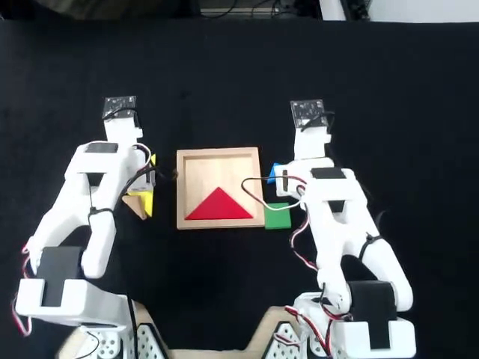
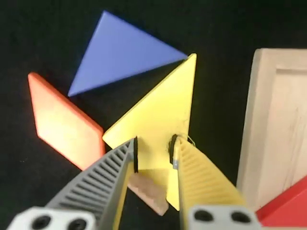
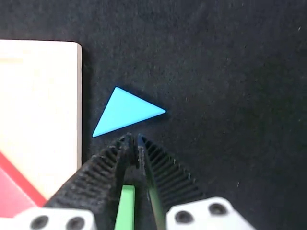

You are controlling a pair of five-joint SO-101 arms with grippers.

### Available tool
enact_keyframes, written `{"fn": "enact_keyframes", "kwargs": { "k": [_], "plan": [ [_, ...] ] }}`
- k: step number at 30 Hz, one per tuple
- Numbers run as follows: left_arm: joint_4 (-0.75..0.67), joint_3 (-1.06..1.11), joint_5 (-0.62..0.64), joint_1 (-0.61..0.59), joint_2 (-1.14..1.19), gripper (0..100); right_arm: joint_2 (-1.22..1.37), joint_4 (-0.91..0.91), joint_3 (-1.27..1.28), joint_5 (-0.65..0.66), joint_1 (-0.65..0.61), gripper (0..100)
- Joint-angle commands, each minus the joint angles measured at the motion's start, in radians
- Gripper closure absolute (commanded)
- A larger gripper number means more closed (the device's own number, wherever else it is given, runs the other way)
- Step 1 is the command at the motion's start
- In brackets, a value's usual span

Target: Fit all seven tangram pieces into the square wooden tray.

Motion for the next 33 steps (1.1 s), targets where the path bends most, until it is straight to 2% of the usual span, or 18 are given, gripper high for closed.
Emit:
{"fn": "enact_keyframes", "kwargs": {
  "k": [1, 8, 16, 22, 27, 33],
  "plan": [
    [0.012, 0.053, -0.054, -0.071, -0.069, 86, -0.036, -0.018, -0.002, 0.000, 0.015, 98.7],
    [0.011, 0.073, -0.118, -0.122, -0.098, 86, -0.036, -0.020, -0.004, 0.000, 0.012, 98.7],
    [-0.061, 0.094, -0.086, 0.019, -0.094, 86, -0.036, -0.014, -0.002, 0.000, 0.015, 98.7],
    [-0.048, -0.010, -0.071, 0.033, 0.029, 86, -0.036, -0.012, -0.002, 0.000, 0.015, 98.7],
    [0.092, -0.160, -0.040, 0.041, 0.112, 87, -0.036, -0.015, -0.002, 0.029, 0.015, 98.7],
    [0.184, -0.174, -0.048, -0.022, -0.104, 86, -0.036, -0.017, -0.001, 0.032, 0.015, 98.7]
  ]
}}
